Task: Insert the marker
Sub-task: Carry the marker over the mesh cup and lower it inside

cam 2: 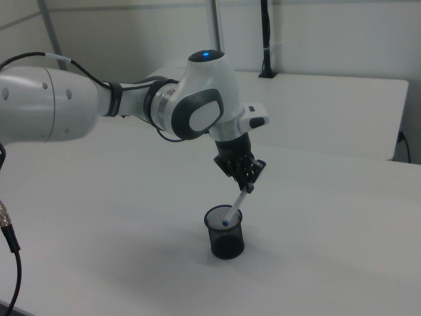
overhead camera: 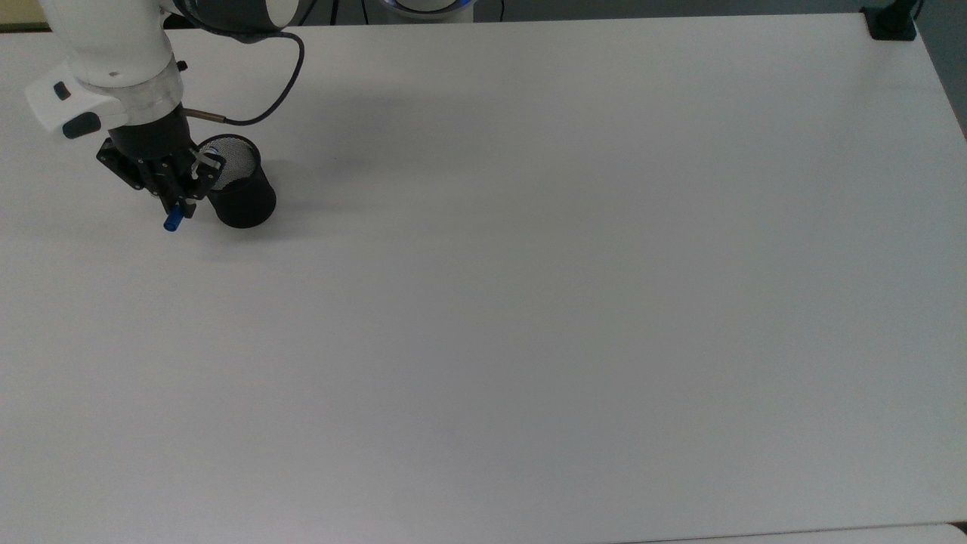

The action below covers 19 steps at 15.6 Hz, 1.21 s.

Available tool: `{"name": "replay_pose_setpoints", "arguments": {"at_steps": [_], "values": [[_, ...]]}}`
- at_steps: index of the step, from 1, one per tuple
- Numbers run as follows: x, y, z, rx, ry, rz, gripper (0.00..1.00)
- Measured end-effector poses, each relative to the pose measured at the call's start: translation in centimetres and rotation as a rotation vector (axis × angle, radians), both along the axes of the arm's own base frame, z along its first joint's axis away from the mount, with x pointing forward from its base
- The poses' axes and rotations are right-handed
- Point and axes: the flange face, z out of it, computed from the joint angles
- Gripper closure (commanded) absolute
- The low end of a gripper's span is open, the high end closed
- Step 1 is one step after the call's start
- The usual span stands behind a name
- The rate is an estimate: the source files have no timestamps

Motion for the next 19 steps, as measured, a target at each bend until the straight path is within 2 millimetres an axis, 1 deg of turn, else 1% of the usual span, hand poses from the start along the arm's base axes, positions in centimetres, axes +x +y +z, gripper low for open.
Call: {"name": "replay_pose_setpoints", "arguments": {"at_steps": [12, 13, 14, 16, 17, 19], "values": [[-1.1, 0.5, -1.2, 0.035, 0.118, 0.048, 0.94], [-1.1, 0.5, -1.2, 0.035, 0.12, 0.048, 0.89], [-1.1, 0.5, -1.2, 0.035, 0.12, 0.049, 0.82], [-1.1, 0.5, -1.2, 0.035, 0.119, 0.049, 0.75], [-1.1, 0.5, -1.2, 0.035, 0.119, 0.049, 0.72], [-1.2, 0.3, -1.0, 0.034, 0.116, 0.046, 0.71]]}}
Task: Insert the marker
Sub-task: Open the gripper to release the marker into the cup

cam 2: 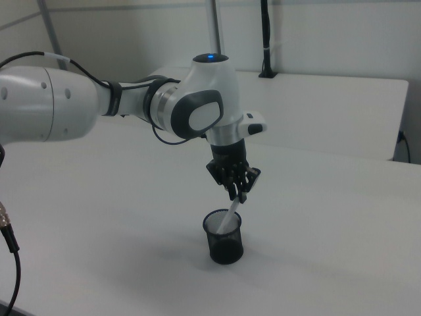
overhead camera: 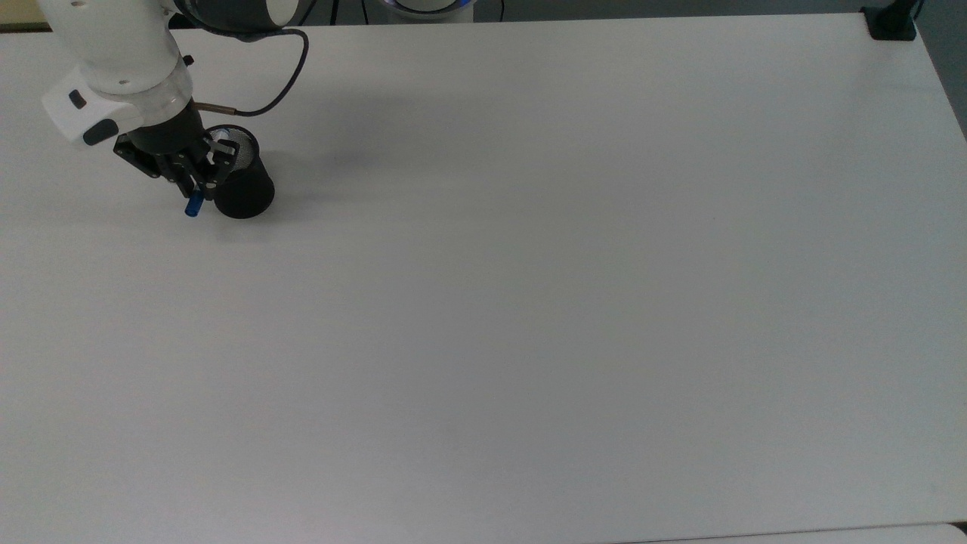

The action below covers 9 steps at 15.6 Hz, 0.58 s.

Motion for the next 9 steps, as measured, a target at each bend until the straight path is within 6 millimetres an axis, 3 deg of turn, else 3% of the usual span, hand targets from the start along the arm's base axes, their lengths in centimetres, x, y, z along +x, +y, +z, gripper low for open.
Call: {"name": "replay_pose_setpoints", "arguments": {"at_steps": [5, 7, 8, 9], "values": [[-0.6, -1.4, 1.1, -0.001, -0.008, -0.022, 0.71], [-0.7, -1.6, 1.5, 0.001, -0.01, -0.025, 0.63], [-0.7, -1.6, 1.7, 0.006, -0.015, -0.029, 0.53], [-0.8, -1.8, 1.9, 0.013, -0.021, -0.035, 0.28]]}}
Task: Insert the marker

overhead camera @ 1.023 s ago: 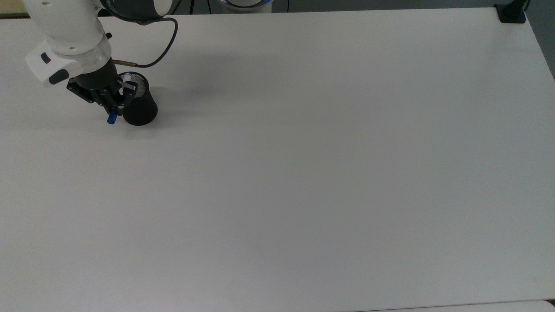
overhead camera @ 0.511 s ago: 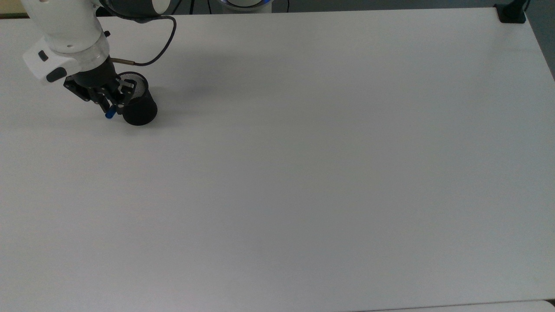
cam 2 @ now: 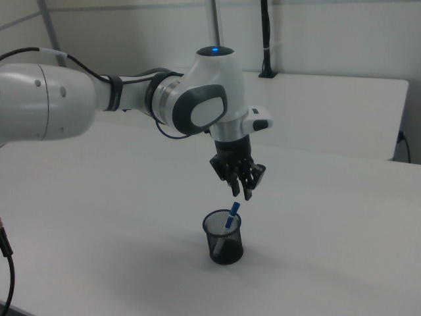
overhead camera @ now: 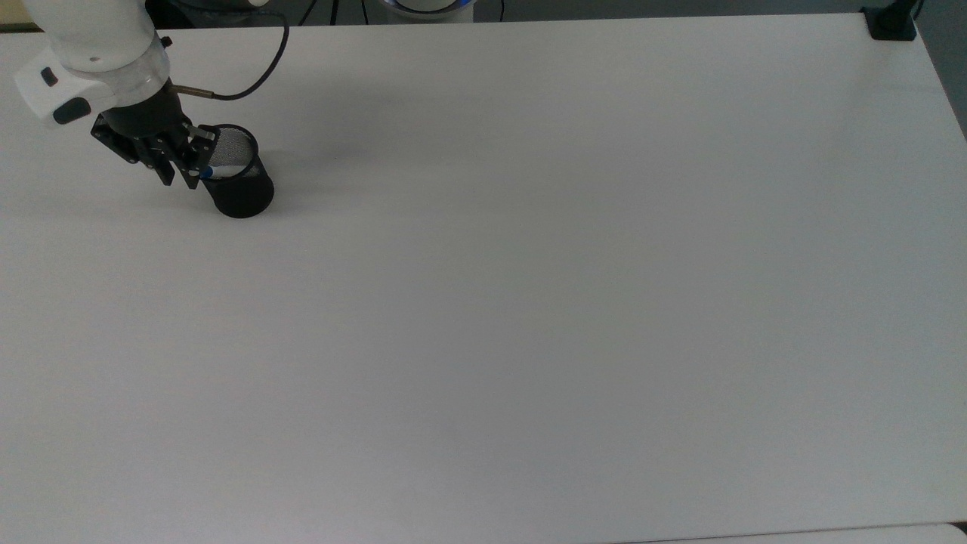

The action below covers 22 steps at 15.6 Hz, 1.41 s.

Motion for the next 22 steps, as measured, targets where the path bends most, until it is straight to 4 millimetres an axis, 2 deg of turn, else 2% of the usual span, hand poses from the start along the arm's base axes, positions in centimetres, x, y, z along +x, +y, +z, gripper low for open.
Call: {"name": "replay_pose_setpoints", "arguments": {"at_steps": [1, 4, 8, 11, 13, 15, 18, 20, 22], "values": [[-0.1, -0.2, 0.3, 0.005, -0.006, -0.004, 0.0], [-0.5, -0.5, 1.8, 0.015, -0.01, -0.01, 0.0], [-1.3, 0.7, 7.6, 0.036, 0.003, 0.008, 0.0], [-2.8, 3.3, 12.1, 0.06, 0.023, 0.042, 0.0], [-4.4, 5.7, 14.6, 0.08, 0.056, 0.075, 0.0], [-6.0, 7.3, 16.7, 0.099, 0.079, 0.096, 0.0], [-7.3, 8.6, 18.2, 0.137, 0.093, 0.114, 0.0], [-7.3, 9.2, 18.3, 0.137, 0.091, 0.126, 0.0], [-7.1, 8.9, 18.5, 0.131, 0.073, 0.122, 0.0]]}}
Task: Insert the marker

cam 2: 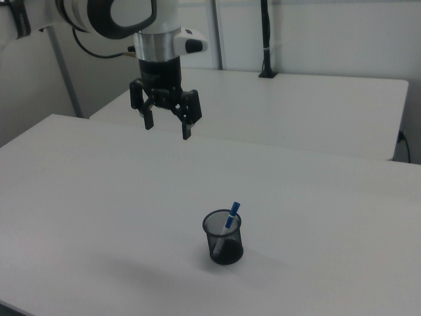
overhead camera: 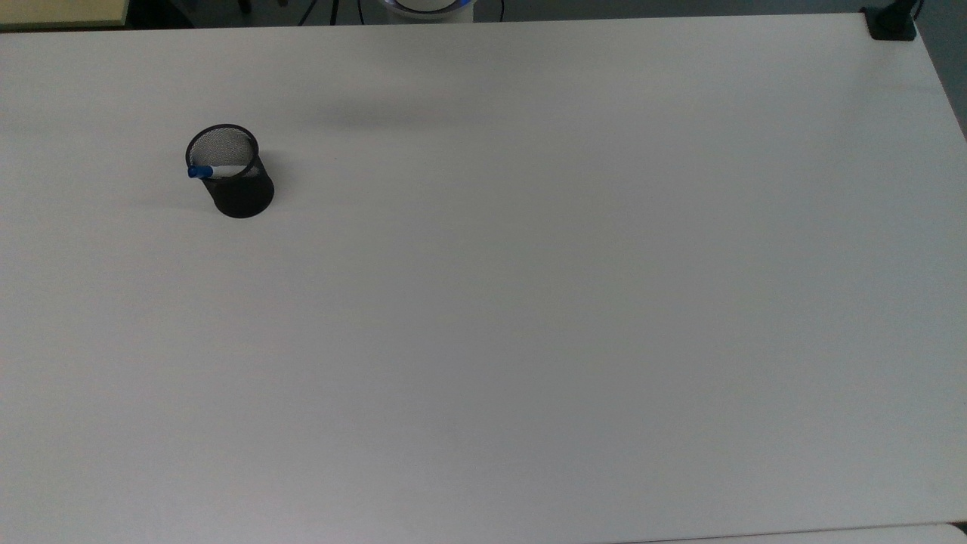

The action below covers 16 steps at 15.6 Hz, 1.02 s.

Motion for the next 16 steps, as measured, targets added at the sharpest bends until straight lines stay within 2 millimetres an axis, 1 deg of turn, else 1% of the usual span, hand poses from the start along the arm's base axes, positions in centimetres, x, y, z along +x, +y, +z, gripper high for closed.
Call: {"name": "replay_pose_setpoints", "arguments": {"at_steps": [3, 8, 16], "values": [[0.11, -0.63, 0.14, -0.006, -0.022, -0.012, 0.0], [0.8, 0.07, -0.35, -0.009, -0.027, -0.051, 0.0], [0.8, 0.03, -0.34, -0.01, -0.026, -0.076, 0.0]]}}
